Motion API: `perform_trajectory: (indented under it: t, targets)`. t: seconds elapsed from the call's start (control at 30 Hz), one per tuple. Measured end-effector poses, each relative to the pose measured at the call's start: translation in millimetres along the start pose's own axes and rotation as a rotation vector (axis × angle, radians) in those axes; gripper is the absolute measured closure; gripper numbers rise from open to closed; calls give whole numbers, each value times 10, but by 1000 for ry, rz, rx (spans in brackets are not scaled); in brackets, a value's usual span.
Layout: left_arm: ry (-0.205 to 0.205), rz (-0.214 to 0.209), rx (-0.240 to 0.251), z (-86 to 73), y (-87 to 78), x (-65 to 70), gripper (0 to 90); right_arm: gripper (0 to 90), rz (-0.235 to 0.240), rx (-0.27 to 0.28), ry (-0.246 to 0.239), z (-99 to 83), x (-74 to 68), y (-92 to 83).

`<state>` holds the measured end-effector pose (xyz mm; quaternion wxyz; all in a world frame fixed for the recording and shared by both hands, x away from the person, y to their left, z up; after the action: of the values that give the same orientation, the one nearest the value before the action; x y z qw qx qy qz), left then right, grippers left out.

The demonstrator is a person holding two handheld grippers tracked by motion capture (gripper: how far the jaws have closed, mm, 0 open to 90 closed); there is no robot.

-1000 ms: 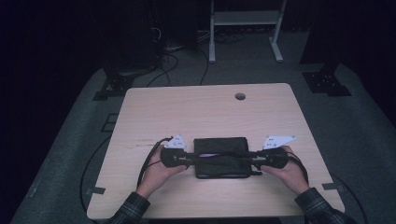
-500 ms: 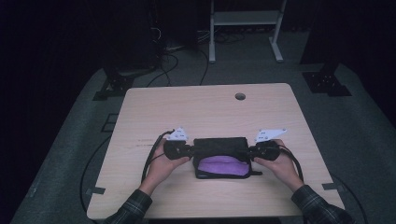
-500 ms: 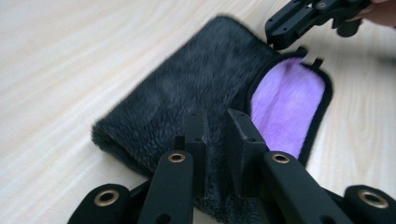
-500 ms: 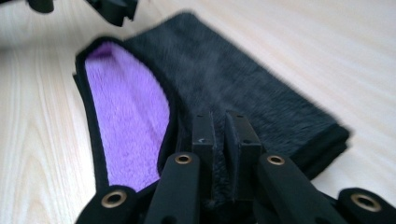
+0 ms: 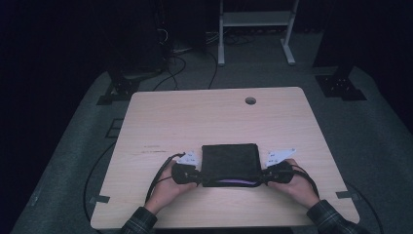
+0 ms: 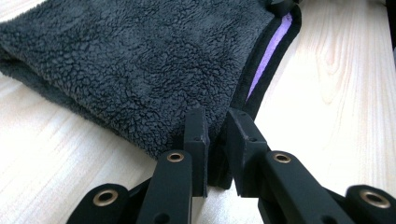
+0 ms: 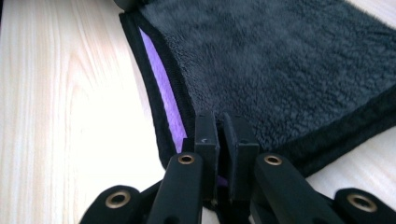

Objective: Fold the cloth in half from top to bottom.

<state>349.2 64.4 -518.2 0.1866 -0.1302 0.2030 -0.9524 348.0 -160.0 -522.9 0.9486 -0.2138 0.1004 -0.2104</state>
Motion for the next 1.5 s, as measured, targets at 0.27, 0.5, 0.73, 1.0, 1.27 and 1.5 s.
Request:
perform_trajectory:
  t: [0.27, 0.5, 0.73, 1.0, 1.27, 1.5]
  targets:
    - [34, 78, 38, 72, -137, -35, 519, 591, -76, 68, -6, 94, 100, -61]
    - [30, 203, 64, 29, -367, -245, 266, 347, -207, 98, 46, 65, 370, -192]
    - [23, 303, 58, -94, -669, -412, 164, 256, -312, 112, 71, 25, 541, -356]
    - [-10, 372, 30, -339, -970, -513, 108, 216, -376, 89, 93, -127, 646, -559]
    - [-24, 416, -14, -590, -1170, -566, 71, 187, -449, 33, 133, -390, 716, -782]
    - [-10, 420, -28, -711, -1214, -591, 19, 173, -476, 9, 149, -514, 724, -853]
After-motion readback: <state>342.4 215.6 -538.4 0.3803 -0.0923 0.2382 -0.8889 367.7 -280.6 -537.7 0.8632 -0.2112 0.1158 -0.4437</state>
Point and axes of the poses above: each handheld gripper's, and its own axes: y roughly forward along the jaws, z roughly out of its top, x roughly to its right, the point moved 8 cm from there along y, roughly forward along the jaws, and after that the axes turned 15 degrees about x, right-handed, at the moved point
